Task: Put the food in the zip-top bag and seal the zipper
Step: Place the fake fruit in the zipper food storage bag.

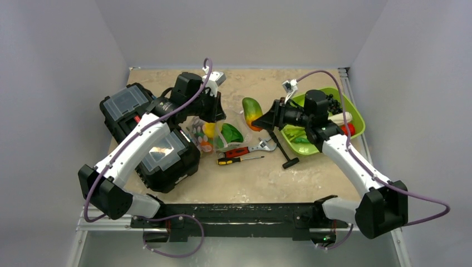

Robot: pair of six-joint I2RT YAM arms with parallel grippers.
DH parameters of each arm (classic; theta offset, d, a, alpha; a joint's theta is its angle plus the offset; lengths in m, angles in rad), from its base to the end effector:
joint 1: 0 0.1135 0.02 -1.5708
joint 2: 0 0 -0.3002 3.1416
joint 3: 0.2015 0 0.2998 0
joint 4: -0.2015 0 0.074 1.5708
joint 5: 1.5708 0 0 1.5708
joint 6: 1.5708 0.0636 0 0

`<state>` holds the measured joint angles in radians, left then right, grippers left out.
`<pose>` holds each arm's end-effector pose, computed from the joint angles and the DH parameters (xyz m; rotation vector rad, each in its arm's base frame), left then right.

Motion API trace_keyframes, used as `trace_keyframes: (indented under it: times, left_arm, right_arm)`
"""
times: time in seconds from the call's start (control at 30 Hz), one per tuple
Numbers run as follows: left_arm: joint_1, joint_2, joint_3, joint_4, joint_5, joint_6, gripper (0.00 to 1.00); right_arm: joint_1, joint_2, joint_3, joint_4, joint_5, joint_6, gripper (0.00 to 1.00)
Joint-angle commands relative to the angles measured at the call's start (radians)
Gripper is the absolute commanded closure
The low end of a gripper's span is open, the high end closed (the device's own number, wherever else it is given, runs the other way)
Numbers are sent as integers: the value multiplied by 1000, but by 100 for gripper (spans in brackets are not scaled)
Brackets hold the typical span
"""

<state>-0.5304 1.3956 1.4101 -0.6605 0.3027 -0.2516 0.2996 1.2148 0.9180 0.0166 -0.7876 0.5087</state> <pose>0.3079 -0.2026 0.3923 0.4895 2.2386 -0.7562 0.3001 0.1399 0.3335 -0.3876 1.9260 1.2714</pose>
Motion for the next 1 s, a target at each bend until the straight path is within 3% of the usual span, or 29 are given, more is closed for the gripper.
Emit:
trace_keyframes:
  times: [0.0, 0.23, 0.43, 0.7, 0.8, 0.9, 0.97]
  left_arm:
    - [4, 5, 40, 26, 3, -3, 100]
    - [4, 10, 41, 26, 3, -3, 100]
    - [3, 8, 41, 25, 2, -1, 100]
    - [4, 6, 42, 24, 6, -1, 100]
    - [4, 3, 43, 29, 23, -3, 100]
    - [3, -2, 41, 35, 43, -6, 100]
    - [-1, -8, 41, 36, 50, -8, 100]
  right_arm:
    - [70, 1, 63, -11, -94, -99, 100]
    - [172, 119, 166, -203, -109, -225, 100]
    - [246, 216, 233, -324, 32, -246, 100]
    - [266, 279, 280, -370, 100, -248, 100]
    - [266, 296, 287, -347, 135, -182, 100]
    - [269, 295, 248, -196, 156, -18, 100]
    - [272, 283, 184, -52, 186, 127, 92]
